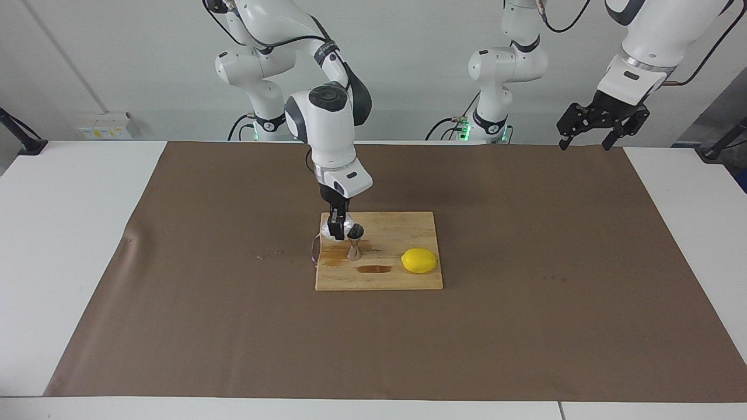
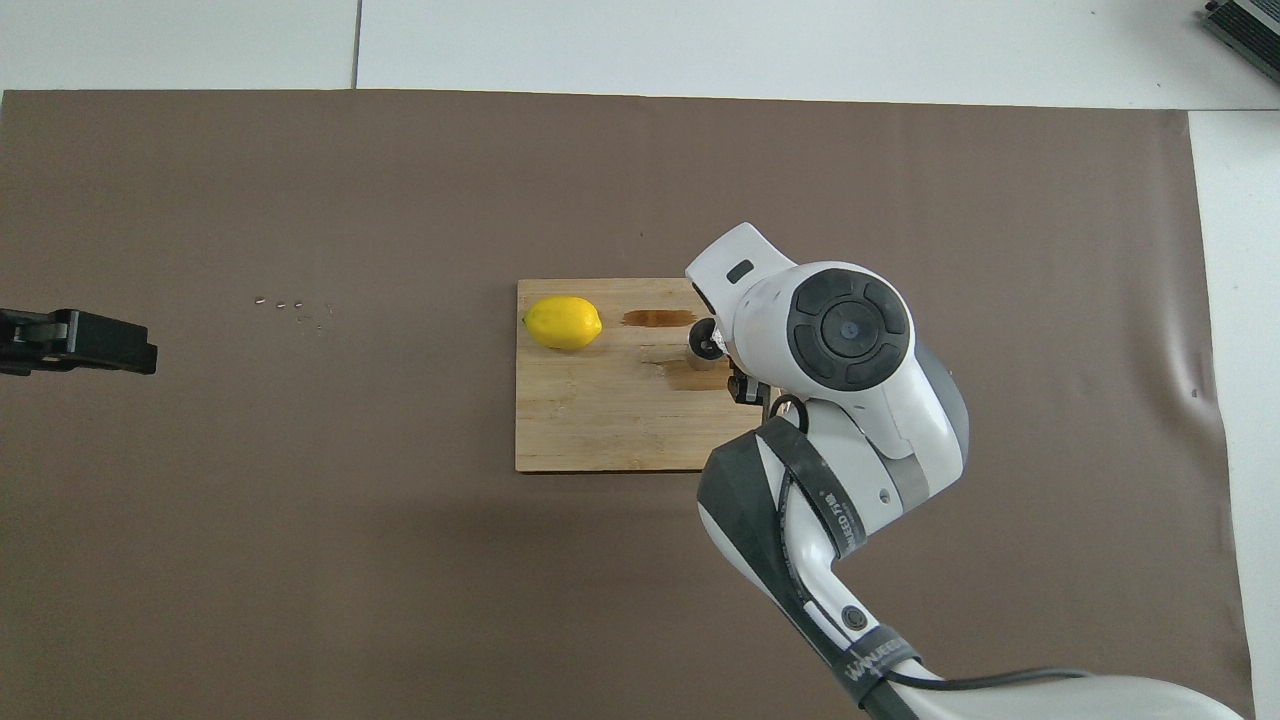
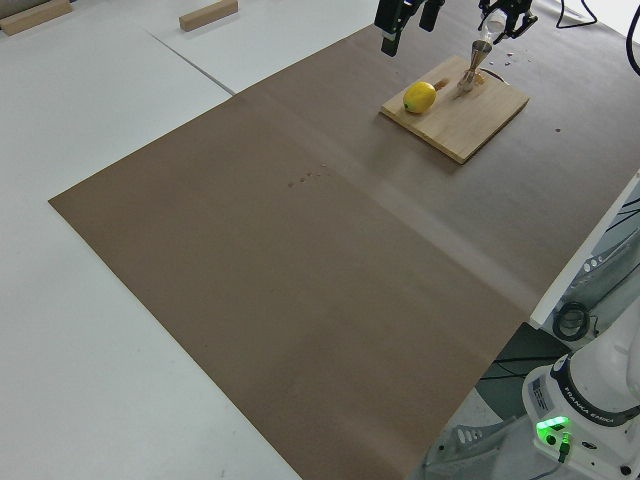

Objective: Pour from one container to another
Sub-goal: 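Tilt the white cup with the right gripper to pour into the steel cup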

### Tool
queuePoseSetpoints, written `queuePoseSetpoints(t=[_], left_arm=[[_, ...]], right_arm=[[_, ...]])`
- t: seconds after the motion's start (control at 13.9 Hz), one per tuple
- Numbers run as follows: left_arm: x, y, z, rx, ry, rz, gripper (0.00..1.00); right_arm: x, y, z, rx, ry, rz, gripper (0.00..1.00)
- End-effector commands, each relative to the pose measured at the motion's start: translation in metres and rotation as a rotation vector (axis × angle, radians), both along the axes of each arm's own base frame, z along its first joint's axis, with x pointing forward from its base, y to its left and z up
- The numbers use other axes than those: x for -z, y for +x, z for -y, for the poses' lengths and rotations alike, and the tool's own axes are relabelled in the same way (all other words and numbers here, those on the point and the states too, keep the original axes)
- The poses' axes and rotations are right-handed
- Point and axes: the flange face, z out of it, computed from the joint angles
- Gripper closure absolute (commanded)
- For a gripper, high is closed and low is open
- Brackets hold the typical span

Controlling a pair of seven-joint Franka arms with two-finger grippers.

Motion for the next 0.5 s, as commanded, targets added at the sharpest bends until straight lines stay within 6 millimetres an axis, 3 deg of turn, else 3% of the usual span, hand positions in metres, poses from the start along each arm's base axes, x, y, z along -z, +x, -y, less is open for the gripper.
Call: queuePoseSetpoints(t=[0.0,0.43], left_arm=[[0.000,-0.009,-0.001,0.002,-0.010,0.001,0.00],[0.000,-0.009,-0.001,0.002,-0.010,0.001,0.00]], right_arm=[[-0.001,0.002,0.002,0.027,0.002,0.016,0.61],[-0.002,0.009,0.016,0.067,0.027,0.004,0.61]])
